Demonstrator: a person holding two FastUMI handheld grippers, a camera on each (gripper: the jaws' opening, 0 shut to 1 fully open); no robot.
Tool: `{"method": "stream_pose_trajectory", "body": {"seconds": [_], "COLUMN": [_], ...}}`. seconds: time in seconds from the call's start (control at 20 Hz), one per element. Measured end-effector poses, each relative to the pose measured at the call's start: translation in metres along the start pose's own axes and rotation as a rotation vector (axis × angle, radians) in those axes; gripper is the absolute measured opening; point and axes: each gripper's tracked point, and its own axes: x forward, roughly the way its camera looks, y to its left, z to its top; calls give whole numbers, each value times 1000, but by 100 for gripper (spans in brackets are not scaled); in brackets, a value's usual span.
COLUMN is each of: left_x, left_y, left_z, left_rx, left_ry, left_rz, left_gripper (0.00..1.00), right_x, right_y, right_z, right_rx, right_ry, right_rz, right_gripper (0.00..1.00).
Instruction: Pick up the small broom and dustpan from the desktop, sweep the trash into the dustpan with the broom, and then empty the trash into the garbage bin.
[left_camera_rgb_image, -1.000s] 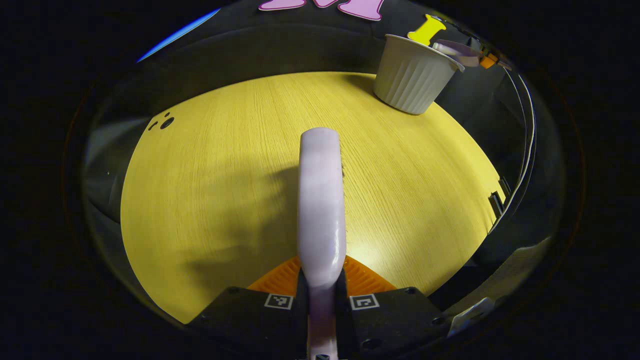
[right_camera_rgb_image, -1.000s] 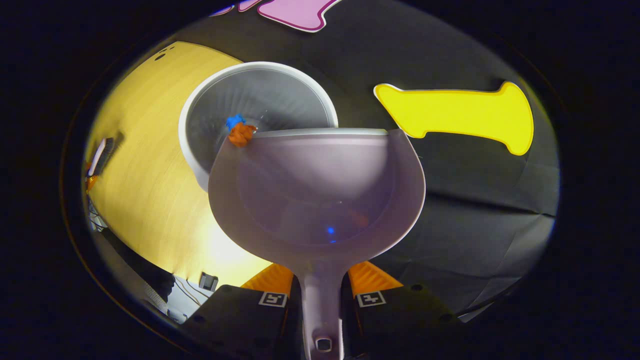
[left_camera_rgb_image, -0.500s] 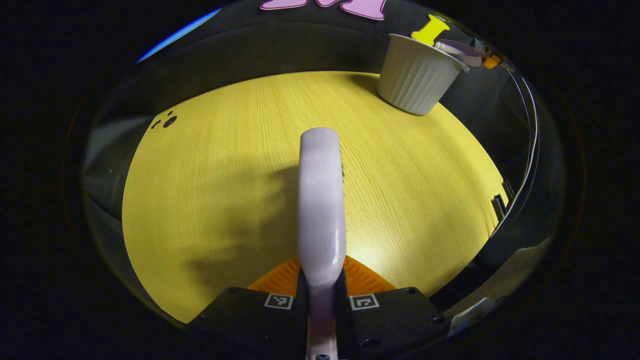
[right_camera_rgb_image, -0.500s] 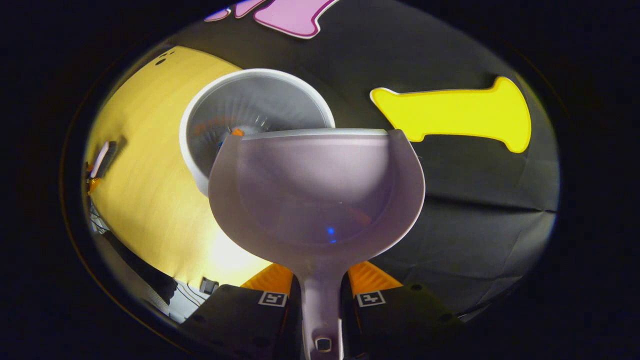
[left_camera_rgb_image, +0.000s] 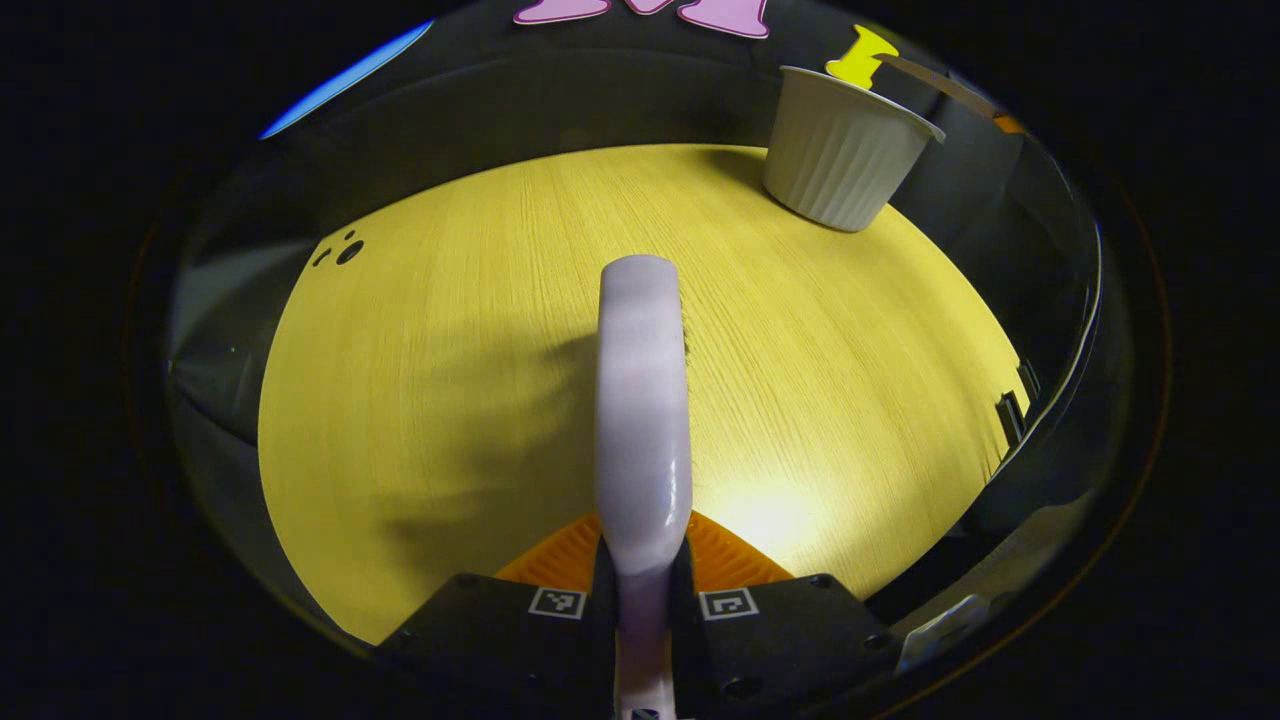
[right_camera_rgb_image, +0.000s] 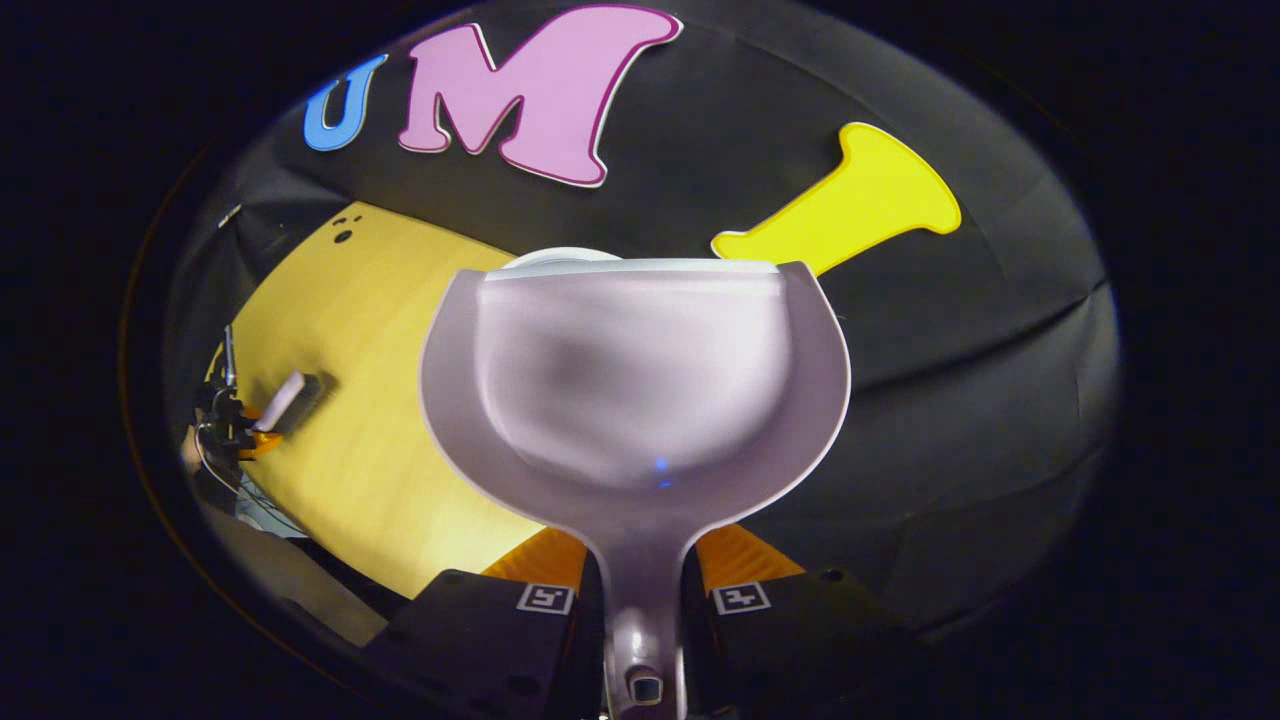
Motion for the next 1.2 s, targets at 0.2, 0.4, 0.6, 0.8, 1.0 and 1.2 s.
{"method": "stream_pose_trajectory", "body": {"seconds": [0.2, 0.4, 0.6, 0.8, 1.0, 1.2], "left_x": [-1, -1, 1, 5, 10, 16], "left_y": [5, 9, 16, 21, 21, 21], "left_z": [-1, -2, -2, -4, -5, -9], "left_rx": [4, 13, 33, 39, 54, 66], "left_ry": [7, 7, 18, 24, 36, 49], "left_rz": [27, 52, 86, 100, 116, 125], "left_gripper": [27, 27, 27, 27, 25, 27], "right_x": [-19, -18, 5, 48, 83, 104], "right_y": [54, 113, 171, 220, 259, 283], "right_z": [-35, -76, -124, -166, -197, -207], "right_rx": [19, 27, 29, 57, 58, 60], "right_ry": [-40, -27, 27, 93, 153, 176], "right_rz": [85, 168, 239, 273, 303, 316], "right_gripper": [35, 35, 33, 35, 33, 36]}}
